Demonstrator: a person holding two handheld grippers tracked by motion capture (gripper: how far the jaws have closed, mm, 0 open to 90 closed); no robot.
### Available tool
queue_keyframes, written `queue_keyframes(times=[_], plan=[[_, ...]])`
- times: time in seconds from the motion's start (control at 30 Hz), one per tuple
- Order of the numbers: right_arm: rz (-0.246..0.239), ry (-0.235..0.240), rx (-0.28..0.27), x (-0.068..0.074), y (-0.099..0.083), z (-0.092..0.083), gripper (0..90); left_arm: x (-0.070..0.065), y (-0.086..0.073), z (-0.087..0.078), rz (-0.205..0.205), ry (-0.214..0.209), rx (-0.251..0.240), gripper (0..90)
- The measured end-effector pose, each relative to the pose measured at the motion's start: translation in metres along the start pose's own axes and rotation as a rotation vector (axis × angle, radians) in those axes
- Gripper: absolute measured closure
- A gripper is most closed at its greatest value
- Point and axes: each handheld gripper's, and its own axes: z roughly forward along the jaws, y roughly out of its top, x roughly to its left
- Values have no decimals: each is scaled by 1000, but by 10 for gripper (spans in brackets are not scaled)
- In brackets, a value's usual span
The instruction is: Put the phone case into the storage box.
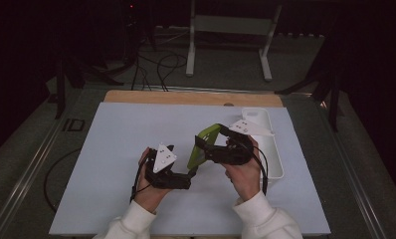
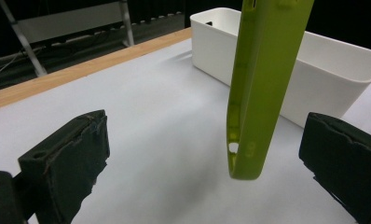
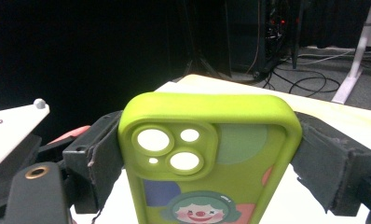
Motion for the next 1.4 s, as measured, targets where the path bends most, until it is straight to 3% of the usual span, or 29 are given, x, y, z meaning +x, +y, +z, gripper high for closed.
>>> queue_keyframes(times=[0.93,1.4], plan=[[-4,-45,-20,-7,1,-3,156,34,-15,-30,-22,29,12,9],[5,-66,-26,-14,2,-4,156,52,-30,-46,-40,72,7,8]])
